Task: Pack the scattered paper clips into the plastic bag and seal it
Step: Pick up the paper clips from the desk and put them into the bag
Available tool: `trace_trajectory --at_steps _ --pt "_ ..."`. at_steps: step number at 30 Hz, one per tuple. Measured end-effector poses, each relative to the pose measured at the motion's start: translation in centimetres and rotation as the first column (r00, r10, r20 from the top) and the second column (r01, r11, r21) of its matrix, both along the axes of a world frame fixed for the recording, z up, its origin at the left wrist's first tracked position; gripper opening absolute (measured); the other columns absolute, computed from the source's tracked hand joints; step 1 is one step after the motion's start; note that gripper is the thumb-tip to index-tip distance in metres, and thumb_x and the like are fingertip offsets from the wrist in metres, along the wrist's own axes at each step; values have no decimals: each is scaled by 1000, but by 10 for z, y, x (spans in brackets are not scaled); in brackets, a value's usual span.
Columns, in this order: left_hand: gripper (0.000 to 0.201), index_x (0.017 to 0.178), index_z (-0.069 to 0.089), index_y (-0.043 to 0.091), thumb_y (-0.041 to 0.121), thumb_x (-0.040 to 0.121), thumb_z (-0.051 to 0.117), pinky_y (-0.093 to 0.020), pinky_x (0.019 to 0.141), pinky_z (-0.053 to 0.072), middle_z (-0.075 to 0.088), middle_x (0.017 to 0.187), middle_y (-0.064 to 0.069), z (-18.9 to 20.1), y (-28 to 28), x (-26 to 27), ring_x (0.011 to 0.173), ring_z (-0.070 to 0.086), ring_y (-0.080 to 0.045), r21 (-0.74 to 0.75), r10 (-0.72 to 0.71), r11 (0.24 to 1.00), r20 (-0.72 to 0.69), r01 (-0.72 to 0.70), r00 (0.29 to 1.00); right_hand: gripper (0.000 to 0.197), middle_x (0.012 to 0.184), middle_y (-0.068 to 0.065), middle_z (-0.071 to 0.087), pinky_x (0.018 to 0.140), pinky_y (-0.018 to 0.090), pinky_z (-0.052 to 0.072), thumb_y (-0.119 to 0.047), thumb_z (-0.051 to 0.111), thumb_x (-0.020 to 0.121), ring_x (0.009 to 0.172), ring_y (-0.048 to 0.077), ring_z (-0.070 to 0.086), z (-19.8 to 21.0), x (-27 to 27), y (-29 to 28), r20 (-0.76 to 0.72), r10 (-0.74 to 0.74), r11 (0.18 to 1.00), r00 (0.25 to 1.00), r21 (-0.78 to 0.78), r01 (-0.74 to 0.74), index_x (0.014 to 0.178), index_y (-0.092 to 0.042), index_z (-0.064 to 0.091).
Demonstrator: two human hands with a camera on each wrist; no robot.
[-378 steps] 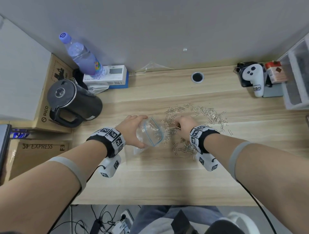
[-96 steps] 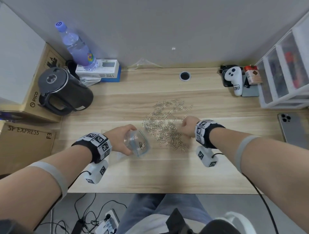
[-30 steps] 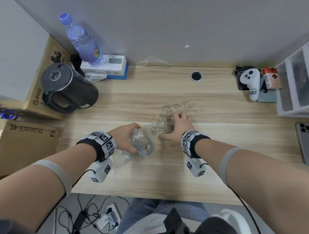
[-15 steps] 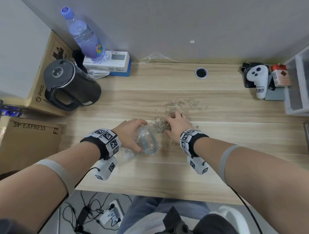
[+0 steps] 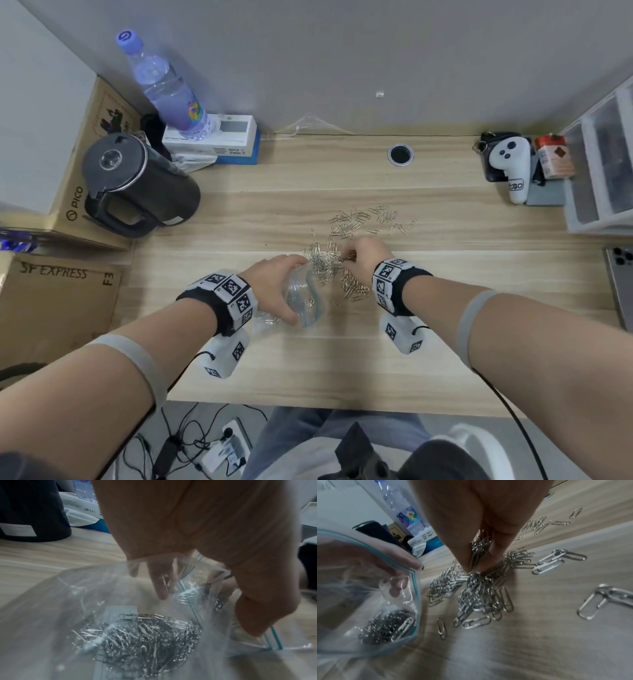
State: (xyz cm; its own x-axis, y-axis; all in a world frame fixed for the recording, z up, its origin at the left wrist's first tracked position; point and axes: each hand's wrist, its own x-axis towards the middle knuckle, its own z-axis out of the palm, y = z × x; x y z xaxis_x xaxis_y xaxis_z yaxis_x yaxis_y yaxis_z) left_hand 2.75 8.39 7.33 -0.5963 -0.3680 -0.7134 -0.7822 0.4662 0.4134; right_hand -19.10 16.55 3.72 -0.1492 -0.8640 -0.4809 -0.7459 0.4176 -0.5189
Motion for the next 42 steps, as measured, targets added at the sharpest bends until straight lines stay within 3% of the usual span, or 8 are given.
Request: trace_trajectory --at_steps 4,8,17,22,28,32,35,42 --pt "110 143 39 31 48 44 85 -33 99 51 57 128 8 5 -5 1 112 59 -12 55 109 993 -67 -105 992 12 97 -3 73 85 24 52 -18 74 81 92 16 66 21 0 -5 83 13 997 997 72 -19 93 -18 77" --pt "105 138 43 31 48 42 83 -28 91 55 61 119 8 13 -8 1 102 63 -9 73 143 988 -110 -136 984 14 66 -17 63 57 10 45 -18 80 77 61 -1 57 48 13 -10 219 32 993 975 106 -56 91 -17 79" --pt "92 140 42 23 13 59 85 -24 83 57 66 114 5 20 -9 -4 98 67 -9 137 136 983 -133 -118 982 6 80 5 71 77 38 59 -20 69 82 84 27 70 59 76 -9 320 86 992 943 65 -112 80 -16 74" --pt "97 140 39 28 20 55 84 -32 81 60 66 108 4 17 -12 4 91 68 -12 109 130 987 -72 -122 989 16 92 -1 76 83 26 57 -16 68 85 80 13 70 59 52 -12 382 -20 996 924 86 -14 97 -20 78" --pt "100 143 35 34 26 56 83 -37 84 59 58 118 2 17 -17 9 97 64 -16 70 104 992 18 -105 994 32 110 -1 65 82 27 51 -31 61 87 93 18 62 44 -26 -29 -21 -113 988 993 105 114 117 -20 64" --pt "93 143 38 30 18 63 84 -19 67 49 55 117 4 16 -20 8 89 60 -12 65 121 990 35 -123 992 65 132 15 46 99 42 41 -53 66 81 122 35 45 15 -66 -36 -264 -206 947 942 188 260 130 -13 48" --pt "91 141 39 29 18 63 84 -16 65 44 58 115 2 14 -21 10 85 57 -10 69 131 989 31 -133 991 78 133 16 41 100 44 38 -62 67 75 124 37 39 -2 -74 -41 -315 -214 945 925 174 278 131 -11 44" --pt "89 143 39 23 17 68 85 -19 73 39 51 119 5 13 -20 5 97 54 -16 44 121 991 81 -125 989 45 121 9 47 98 41 38 -45 59 83 112 30 41 -15 -55 -30 -186 -67 995 980 66 80 114 -14 54"
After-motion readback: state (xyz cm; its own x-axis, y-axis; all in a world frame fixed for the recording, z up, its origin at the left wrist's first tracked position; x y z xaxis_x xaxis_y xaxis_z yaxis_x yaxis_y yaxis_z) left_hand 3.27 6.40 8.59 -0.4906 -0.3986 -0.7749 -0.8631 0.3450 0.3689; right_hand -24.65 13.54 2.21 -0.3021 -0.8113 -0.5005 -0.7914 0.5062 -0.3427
